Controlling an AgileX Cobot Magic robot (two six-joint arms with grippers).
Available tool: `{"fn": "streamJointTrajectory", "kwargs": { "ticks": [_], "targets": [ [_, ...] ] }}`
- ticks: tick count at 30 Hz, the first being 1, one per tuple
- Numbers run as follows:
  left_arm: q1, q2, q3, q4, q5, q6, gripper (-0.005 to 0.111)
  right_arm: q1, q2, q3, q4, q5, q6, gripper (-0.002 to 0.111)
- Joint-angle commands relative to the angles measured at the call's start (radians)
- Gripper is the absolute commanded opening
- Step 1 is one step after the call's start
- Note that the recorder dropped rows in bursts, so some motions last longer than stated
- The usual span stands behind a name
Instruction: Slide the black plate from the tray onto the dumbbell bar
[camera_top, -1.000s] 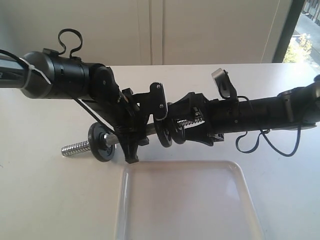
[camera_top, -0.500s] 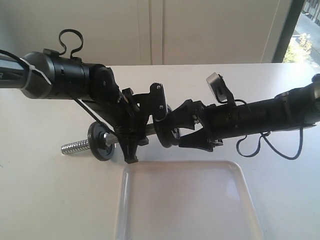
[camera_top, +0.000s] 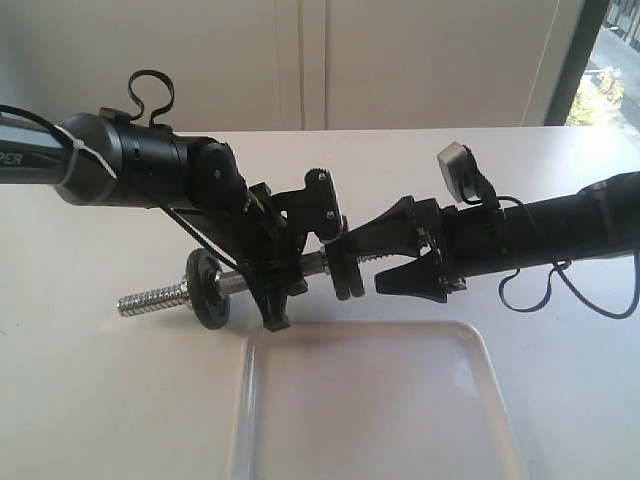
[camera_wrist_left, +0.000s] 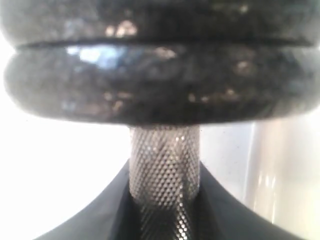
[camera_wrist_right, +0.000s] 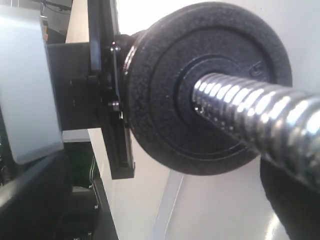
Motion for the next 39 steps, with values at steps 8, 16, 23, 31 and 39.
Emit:
{"fn": "streamJointTrajectory", "kwargs": {
  "ticks": [8, 16, 23, 31, 39],
  "targets": [
    [-0.005, -0.048, -0.032, -0.055, -0.097, -0.011, 0.0, -0.006, -0.008, 0.0, -0.094, 0.013, 0.043, 0.071],
    [-0.005, -0.048, -0.032, -0.055, -0.085, -0.011, 0.0, -0.006, -0.008, 0.0, -0.09, 0.013, 0.051, 0.015],
    [-0.005, -0.017, -0.032, -0.055, -0.065, -0.011, 0.0, -0.006, -0.008, 0.0, -0.076, 0.013, 0.051, 0.0],
    [-0.005, 0.019, -0.032, -0.055, -0.05, -0.011, 0.0, -0.006, -0.045, 0.0, -0.051, 0.013, 0.032, 0.0],
    [-0.005, 0.019, -0.032, -0.055, -0.047, -0.011, 0.004, -0.006, -0.096, 0.0, -0.045, 0.013, 0.015, 0.0]
  ]
}}
